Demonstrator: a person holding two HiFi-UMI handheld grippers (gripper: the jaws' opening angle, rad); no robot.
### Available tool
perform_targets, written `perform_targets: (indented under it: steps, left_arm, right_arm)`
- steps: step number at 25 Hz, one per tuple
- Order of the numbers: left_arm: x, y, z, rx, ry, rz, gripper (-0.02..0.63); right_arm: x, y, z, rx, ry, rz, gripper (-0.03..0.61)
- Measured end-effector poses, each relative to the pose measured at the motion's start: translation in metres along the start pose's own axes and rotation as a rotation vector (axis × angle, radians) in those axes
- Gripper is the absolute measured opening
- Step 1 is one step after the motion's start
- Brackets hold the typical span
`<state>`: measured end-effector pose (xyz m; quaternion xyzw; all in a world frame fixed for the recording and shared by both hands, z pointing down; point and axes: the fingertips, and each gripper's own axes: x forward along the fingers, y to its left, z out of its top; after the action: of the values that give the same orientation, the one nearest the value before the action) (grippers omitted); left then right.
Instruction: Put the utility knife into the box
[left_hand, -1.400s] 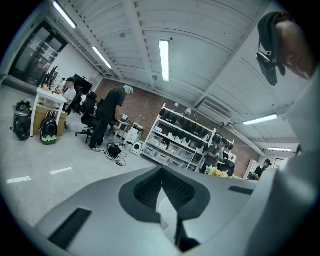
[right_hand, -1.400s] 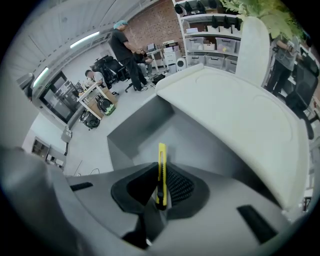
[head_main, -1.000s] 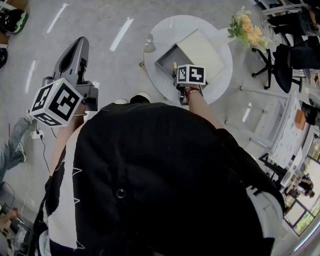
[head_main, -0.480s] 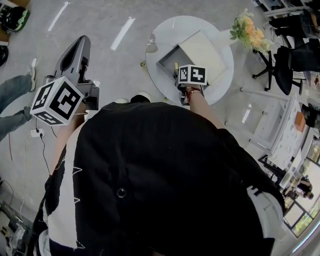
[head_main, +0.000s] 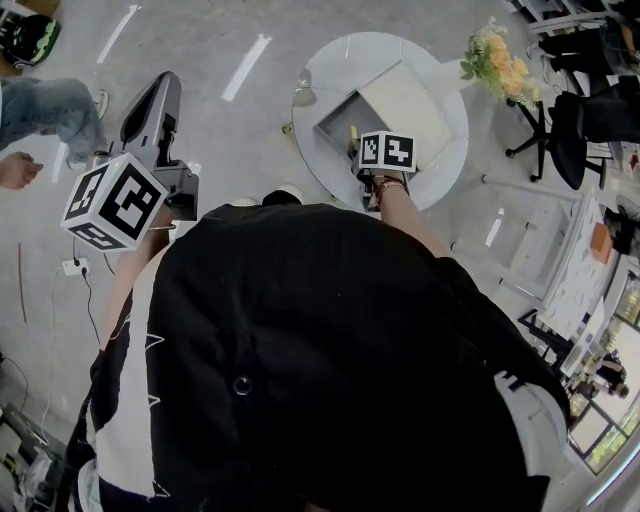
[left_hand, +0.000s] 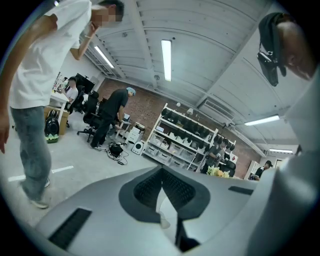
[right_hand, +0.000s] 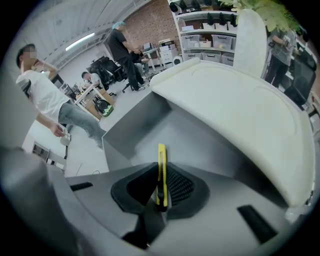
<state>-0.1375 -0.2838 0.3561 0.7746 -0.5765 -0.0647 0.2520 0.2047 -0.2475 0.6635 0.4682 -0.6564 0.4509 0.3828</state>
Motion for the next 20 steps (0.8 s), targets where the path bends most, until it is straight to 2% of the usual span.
perform_targets:
  steps: [11, 20]
  left_arm:
    - [0.004, 0.003, -0.001, -0.001, 0.015, -0.012, 0.011]
    - [0.024, -0.017, 0.000, 0.031, 0.051, -0.086, 0.011]
  right_arm:
    - [-0.001, 0.001, 0.001, 0.006, -0.023, -0.005, 0.057]
    - [-0.007, -0.001, 0.005, 0.033, -0.069, -0.011, 0.074]
